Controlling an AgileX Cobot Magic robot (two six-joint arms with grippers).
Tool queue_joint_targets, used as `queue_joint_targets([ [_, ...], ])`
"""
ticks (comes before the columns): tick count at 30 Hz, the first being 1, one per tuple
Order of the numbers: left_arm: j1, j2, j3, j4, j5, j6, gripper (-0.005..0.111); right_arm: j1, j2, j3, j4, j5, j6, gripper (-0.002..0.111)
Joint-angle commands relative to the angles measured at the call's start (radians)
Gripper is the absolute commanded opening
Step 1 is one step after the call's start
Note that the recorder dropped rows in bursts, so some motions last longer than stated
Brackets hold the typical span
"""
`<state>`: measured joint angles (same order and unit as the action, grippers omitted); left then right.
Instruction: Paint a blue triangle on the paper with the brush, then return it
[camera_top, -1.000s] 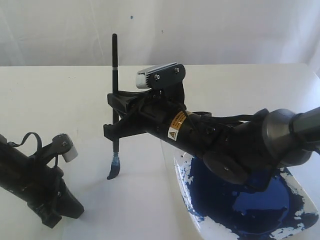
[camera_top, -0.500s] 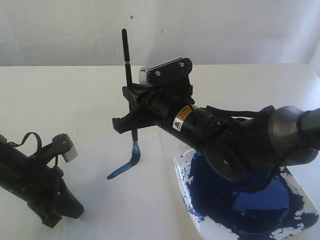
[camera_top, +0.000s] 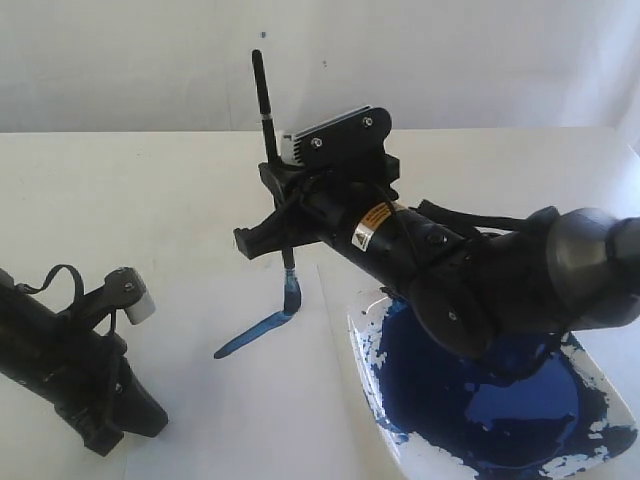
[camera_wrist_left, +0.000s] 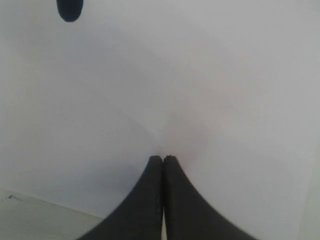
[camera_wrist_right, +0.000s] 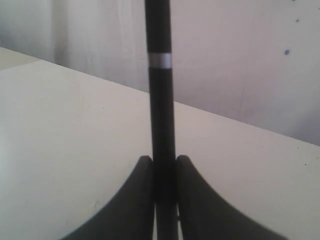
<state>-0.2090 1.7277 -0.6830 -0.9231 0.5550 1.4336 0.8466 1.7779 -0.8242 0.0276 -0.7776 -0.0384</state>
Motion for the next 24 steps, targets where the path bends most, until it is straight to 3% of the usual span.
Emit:
queue_joint_targets([
  [1, -0.002, -0.006, 0.006, 0.006, 0.022, -0.002, 0.000, -0.001, -0.046, -0.003, 0.010, 0.014, -0.018, 0.000],
  [5, -0.002, -0.006, 0.006, 0.006, 0.022, -0.002, 0.000, 0.030, -0.149, -0.003, 0.007, 0.158, -0.007, 0.000],
  [8, -0.002, -0.006, 0.006, 0.006, 0.022, -0.002, 0.000, 0.124, -0.208, -0.003, 0.116, 0.185, -0.053, 0.000],
  [12, -0.002, -0.006, 0.006, 0.006, 0.022, -0.002, 0.000, 0.333, -0.158, -0.003, 0.692, -0.051, -0.467, 0.000],
  [14, -0.002, -0.006, 0.006, 0.006, 0.022, -0.002, 0.000, 0.402, -0.125, -0.003, 0.837, -0.185, -0.497, 0.000],
  [24, -0.002, -0.006, 0.006, 0.006, 0.022, -0.002, 0.000, 0.469, -0.003, -0.075, 0.895, -0.253, -0.460, 0.000],
])
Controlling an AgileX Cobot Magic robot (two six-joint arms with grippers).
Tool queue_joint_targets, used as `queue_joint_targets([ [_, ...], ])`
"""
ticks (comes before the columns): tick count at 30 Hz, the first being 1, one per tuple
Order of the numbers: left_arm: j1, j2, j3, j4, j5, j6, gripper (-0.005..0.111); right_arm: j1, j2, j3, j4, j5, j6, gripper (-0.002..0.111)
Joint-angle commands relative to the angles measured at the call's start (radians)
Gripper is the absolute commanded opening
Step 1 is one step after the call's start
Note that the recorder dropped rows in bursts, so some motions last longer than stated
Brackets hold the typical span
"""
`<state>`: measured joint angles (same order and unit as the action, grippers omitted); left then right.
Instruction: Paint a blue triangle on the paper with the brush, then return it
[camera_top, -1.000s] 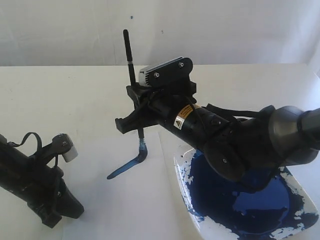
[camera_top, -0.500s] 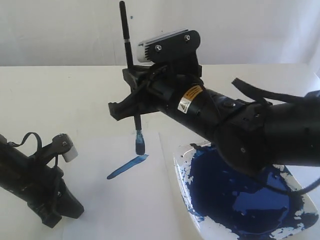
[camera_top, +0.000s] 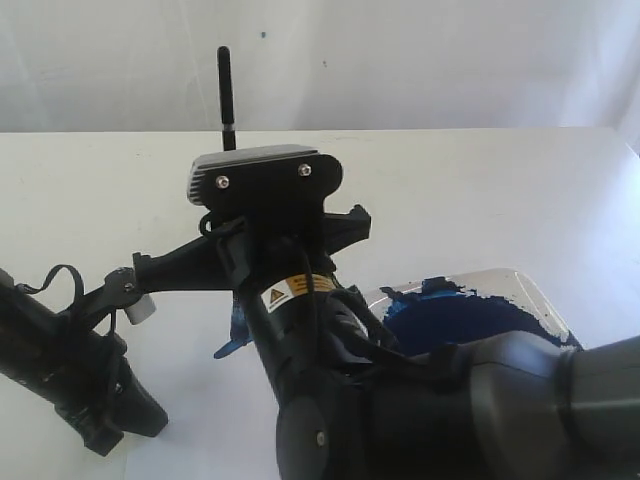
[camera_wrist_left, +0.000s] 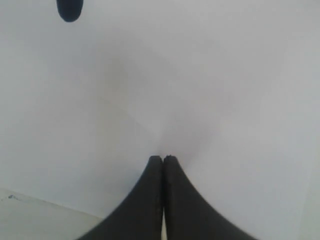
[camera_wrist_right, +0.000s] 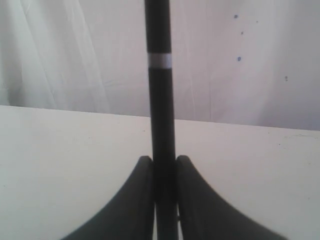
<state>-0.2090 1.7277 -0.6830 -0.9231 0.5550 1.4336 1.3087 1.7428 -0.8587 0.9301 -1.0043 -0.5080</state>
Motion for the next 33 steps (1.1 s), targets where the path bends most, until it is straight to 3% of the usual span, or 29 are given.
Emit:
queue_joint_targets([
  [1, -0.002, -0.006, 0.006, 0.006, 0.022, -0.002, 0.000, 0.007, 0.039, -0.048, -0.009, -0.021, 0.019, 0.000],
  [33, -0.002, -0.006, 0.006, 0.006, 0.024, -0.002, 0.000, 0.007, 0.100, -0.087, 0.008, 0.039, 0.017, 0.000],
])
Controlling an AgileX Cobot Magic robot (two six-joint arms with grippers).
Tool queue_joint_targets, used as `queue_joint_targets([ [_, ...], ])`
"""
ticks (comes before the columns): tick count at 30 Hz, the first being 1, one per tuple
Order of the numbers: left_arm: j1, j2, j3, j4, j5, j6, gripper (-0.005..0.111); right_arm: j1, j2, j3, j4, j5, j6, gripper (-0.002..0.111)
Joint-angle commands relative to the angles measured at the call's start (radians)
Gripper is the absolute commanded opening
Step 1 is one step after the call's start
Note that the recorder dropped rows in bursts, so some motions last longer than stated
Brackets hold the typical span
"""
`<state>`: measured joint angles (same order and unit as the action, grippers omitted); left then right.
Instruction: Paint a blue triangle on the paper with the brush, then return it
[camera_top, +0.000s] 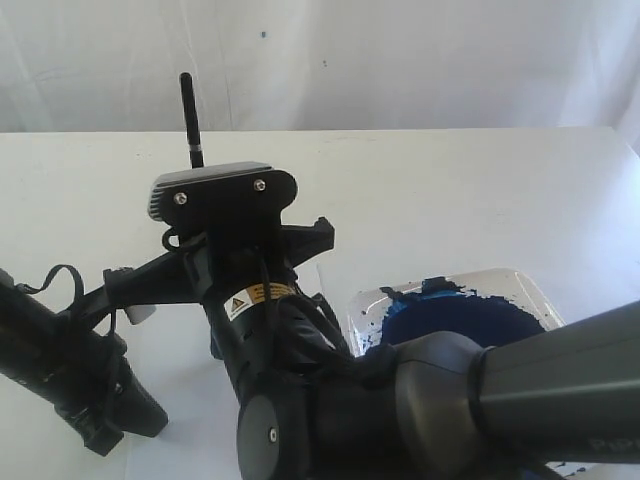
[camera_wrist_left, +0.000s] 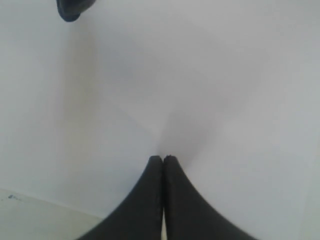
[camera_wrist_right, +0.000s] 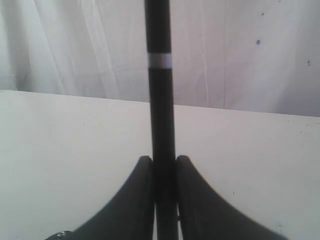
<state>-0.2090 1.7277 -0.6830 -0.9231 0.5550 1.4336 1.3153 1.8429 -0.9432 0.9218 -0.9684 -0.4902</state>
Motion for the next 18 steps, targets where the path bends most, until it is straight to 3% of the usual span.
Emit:
queue_joint_targets([
  [1, -0.002, -0.006, 0.006, 0.006, 0.024, -0.002, 0.000, 0.000, 0.000, -0.003, 0.026, 0.003, -0.003, 0.000],
  [18, -0.002, -0.006, 0.006, 0.006, 0.024, -0.002, 0.000, 0.003, -0.037, 0.026, 0.281, -0.015, -0.177, 0.000],
])
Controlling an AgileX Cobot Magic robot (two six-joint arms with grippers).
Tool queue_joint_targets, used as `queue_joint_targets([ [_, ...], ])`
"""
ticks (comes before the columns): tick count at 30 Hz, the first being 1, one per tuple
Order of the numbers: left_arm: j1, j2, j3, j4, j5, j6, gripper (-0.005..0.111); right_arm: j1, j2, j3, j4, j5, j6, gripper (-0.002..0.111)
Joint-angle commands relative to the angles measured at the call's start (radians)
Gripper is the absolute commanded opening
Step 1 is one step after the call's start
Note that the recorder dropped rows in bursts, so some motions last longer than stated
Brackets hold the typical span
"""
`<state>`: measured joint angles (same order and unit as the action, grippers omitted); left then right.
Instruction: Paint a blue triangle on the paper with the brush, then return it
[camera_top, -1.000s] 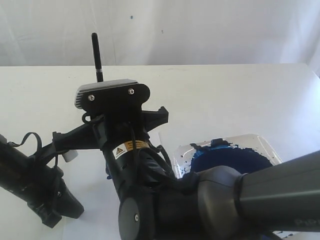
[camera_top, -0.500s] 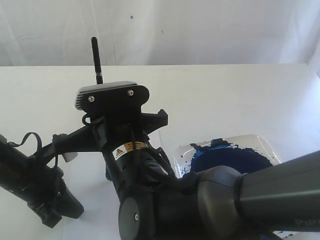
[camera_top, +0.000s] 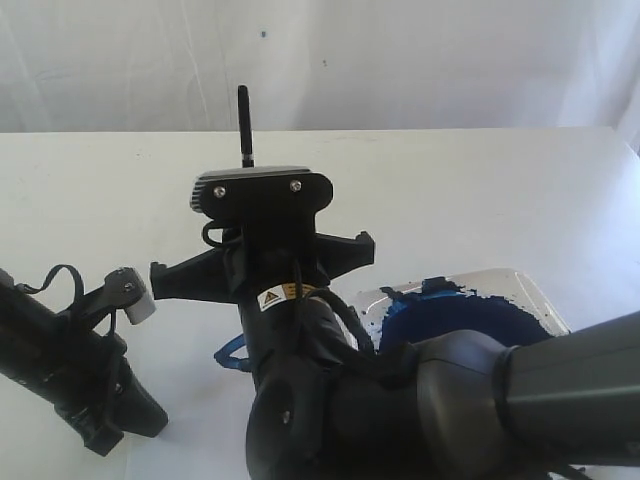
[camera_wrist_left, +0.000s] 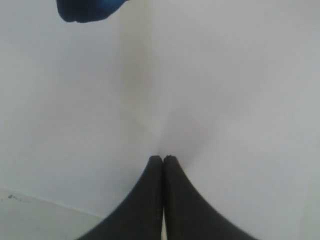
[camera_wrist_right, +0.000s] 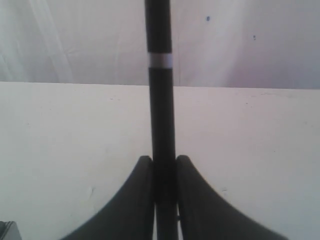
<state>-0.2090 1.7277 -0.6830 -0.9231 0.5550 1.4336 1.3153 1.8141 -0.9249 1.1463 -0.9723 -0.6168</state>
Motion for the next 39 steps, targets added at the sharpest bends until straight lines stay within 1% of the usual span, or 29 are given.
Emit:
queue_joint_targets([
  [1, -0.002, -0.006, 0.006, 0.006, 0.024, -0.002, 0.000, 0.003, -0.009, 0.007, 0.077, -0.024, -0.063, 0.000],
  [7, -0.002, -0.006, 0.006, 0.006, 0.024, -0.002, 0.000, 0.013, -0.009, 0.007, 0.157, -0.076, -0.118, 0.000],
  [11, -0.002, -0.006, 0.006, 0.006, 0.024, -0.002, 0.000, 0.041, -0.009, 0.007, 0.170, -0.142, -0.150, 0.000],
  [16, -0.002, -0.006, 0.006, 0.006, 0.024, -0.002, 0.000, 0.062, -0.009, 0.007, 0.189, -0.179, -0.181, 0.000],
  [32, -0.002, -0.006, 0.006, 0.006, 0.024, -0.002, 0.000, 0.062, -0.009, 0.007, 0.249, -0.238, -0.213, 0.000],
  [39, -0.002, -0.006, 0.006, 0.006, 0.024, -0.002, 0.000, 0.099, -0.055, 0.007, 0.229, -0.249, -0.217, 0.000],
])
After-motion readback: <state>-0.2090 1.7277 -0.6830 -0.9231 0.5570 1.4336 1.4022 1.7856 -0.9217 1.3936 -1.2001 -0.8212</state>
